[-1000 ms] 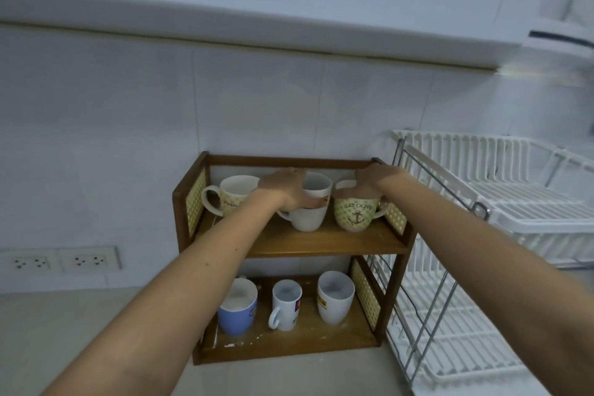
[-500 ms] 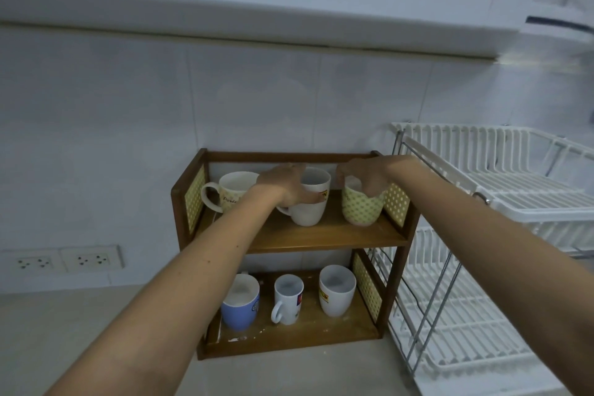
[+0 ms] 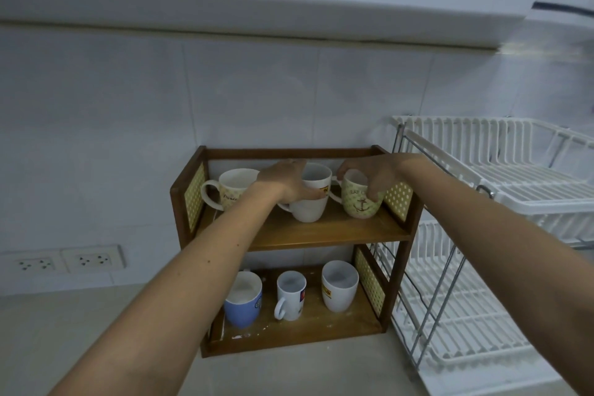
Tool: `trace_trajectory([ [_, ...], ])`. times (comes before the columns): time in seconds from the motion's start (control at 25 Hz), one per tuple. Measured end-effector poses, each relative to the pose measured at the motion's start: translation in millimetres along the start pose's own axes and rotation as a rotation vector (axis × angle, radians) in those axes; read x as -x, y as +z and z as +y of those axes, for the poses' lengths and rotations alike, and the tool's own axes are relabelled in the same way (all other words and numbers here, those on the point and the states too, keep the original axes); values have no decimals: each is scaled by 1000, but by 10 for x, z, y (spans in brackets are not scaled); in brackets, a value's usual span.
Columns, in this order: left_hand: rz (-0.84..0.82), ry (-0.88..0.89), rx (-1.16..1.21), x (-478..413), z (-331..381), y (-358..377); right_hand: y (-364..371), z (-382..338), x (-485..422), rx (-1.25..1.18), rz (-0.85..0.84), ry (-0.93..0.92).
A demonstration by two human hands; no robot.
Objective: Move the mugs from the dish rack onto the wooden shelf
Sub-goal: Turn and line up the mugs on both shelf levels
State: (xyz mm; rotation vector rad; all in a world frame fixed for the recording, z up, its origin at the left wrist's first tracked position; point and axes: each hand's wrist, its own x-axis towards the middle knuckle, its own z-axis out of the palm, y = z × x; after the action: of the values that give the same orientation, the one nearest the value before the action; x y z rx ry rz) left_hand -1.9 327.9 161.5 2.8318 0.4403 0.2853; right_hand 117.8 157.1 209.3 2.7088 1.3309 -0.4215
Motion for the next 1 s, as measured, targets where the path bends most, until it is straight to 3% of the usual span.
trace_trajectory([
  [0.56,-37,-31,-16,-9,10,-27,166,88,-173,205,149,-231],
  [0.68,-65,-2,-26,21,-9,-54,189,77,-164,67,123,-194],
  [0.84,-105,-30,-243,97,-323,-254,190,-147,-141,-324,294,-190],
  [1.0,-254,-151,-354,178,-657,-445,253,-396,-271,-192,236,-126],
])
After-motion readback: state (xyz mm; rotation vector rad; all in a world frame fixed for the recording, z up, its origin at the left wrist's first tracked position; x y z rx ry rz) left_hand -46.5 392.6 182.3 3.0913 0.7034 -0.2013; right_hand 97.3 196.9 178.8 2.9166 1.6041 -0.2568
